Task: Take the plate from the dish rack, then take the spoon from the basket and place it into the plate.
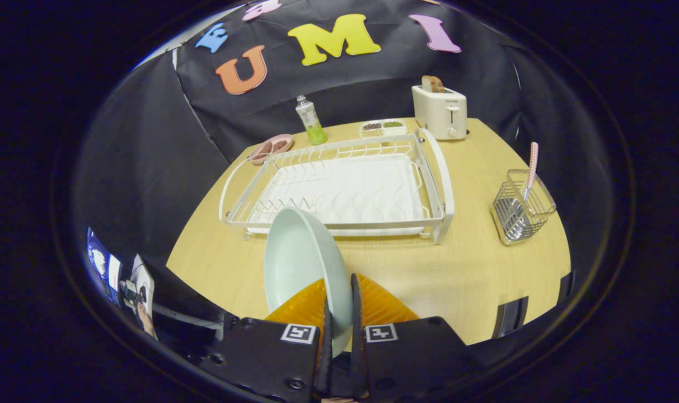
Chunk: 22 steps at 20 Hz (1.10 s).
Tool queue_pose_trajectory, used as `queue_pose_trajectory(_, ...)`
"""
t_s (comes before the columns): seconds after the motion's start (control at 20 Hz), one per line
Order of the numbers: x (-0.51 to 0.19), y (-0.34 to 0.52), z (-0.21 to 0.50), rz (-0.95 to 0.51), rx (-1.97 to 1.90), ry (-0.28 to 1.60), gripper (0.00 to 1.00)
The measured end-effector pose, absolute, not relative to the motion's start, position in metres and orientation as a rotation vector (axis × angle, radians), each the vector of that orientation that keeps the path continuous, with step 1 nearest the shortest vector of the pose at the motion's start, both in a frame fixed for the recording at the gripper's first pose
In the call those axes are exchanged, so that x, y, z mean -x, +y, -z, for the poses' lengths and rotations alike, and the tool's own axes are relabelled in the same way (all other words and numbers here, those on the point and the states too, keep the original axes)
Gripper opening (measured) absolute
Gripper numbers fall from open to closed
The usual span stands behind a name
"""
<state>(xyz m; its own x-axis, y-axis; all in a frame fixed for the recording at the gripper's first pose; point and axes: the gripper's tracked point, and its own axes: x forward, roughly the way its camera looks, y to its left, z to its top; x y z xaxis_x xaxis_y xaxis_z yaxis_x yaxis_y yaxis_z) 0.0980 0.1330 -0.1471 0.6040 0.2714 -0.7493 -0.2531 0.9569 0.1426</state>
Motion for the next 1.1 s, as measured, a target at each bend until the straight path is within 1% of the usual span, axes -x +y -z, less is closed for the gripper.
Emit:
queue_pose_trajectory(0.05, -0.101, 0.124, 0.156, -0.285, -0.008, 0.869, 0.19)
queue_pose_trajectory(0.3, -0.102, 0.105, 0.189, -0.34, -0.121, 0.887, 0.2)
queue_pose_trajectory(0.4, -0.102, 0.097, 0.201, -0.344, -0.095, 0.861, 0.24)
queue_pose_trajectory(0.45, -0.103, 0.097, 0.204, -0.353, -0.09, 0.858, 0.27)
queue_pose_trajectory(0.55, -0.102, 0.093, 0.209, -0.363, -0.108, 0.873, 0.3)
queue_pose_trajectory(0.7, -0.105, 0.085, 0.221, -0.333, -0.141, 0.923, 0.33)
queue_pose_trajectory(0.8, -0.106, 0.073, 0.228, -0.288, -0.118, 0.934, 0.39)
queue_pose_trajectory(0.85, -0.108, 0.071, 0.23, -0.28, -0.121, 0.939, 0.43)
queue_pose_trajectory(0.95, -0.11, 0.064, 0.227, -0.258, -0.087, 0.943, 0.44)
queue_pose_trajectory(1.0, -0.114, 0.06, 0.22, -0.246, -0.07, 0.913, 0.41)
queue_pose_trajectory(1.05, -0.118, 0.056, 0.212, -0.239, -0.067, 0.883, 0.4)
queue_pose_trajectory(1.1, -0.12, 0.051, 0.203, -0.237, -0.078, 0.856, 0.41)
